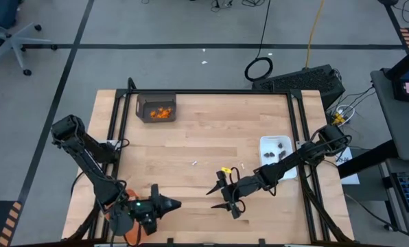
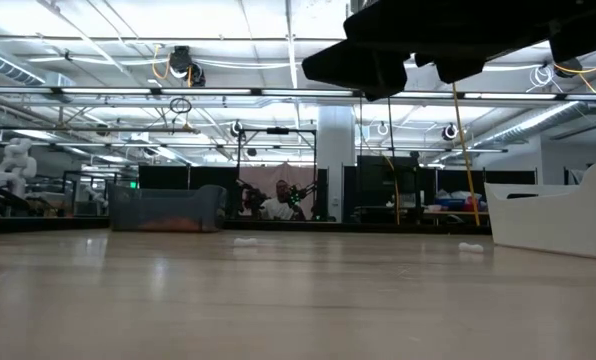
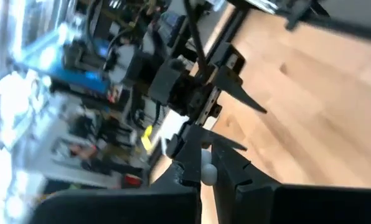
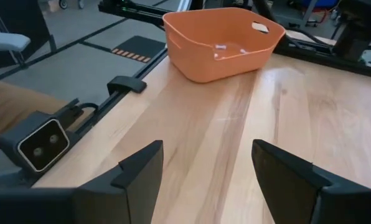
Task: Sort Halloween decoration
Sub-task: Put the white bone toy into the orange bin
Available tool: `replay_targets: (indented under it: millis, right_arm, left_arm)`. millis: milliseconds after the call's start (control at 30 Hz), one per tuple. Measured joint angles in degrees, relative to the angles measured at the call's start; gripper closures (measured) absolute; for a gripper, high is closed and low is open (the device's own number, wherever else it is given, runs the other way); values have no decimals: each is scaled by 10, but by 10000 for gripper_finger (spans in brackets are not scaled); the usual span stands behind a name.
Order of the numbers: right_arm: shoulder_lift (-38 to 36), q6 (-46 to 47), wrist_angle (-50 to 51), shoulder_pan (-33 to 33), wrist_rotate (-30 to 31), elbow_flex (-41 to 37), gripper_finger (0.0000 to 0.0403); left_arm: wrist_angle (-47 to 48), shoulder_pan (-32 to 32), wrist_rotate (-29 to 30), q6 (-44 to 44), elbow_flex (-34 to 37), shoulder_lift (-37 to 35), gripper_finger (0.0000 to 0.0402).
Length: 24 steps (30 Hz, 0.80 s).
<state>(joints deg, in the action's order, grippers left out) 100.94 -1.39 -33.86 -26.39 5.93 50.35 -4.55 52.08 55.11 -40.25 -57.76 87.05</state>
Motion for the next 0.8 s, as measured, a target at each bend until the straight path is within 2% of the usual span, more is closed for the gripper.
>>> replay_targets:
  millis: [200, 500, 567, 667, 800]
  right_arm:
    - [0, -2, 7, 0, 0, 0, 172]
    - [0, -2, 8, 0, 0, 0, 172]
    - [0, -2, 8, 0, 0, 0, 172]
    - [0, -2, 8, 0, 0, 0, 172]
    - [0, -1, 9, 0, 0, 0, 172]
  left_arm:
    - [11, 0, 0, -142, 0, 0, 394]
    - [11, -2, 0, -152, 0, 0, 394]
    - [5, -2, 1, -96, 0, 0, 394]
    - [-3, -4, 20, 31, 0, 0, 394]
    - [18, 3, 21, 272, 0, 0, 394]
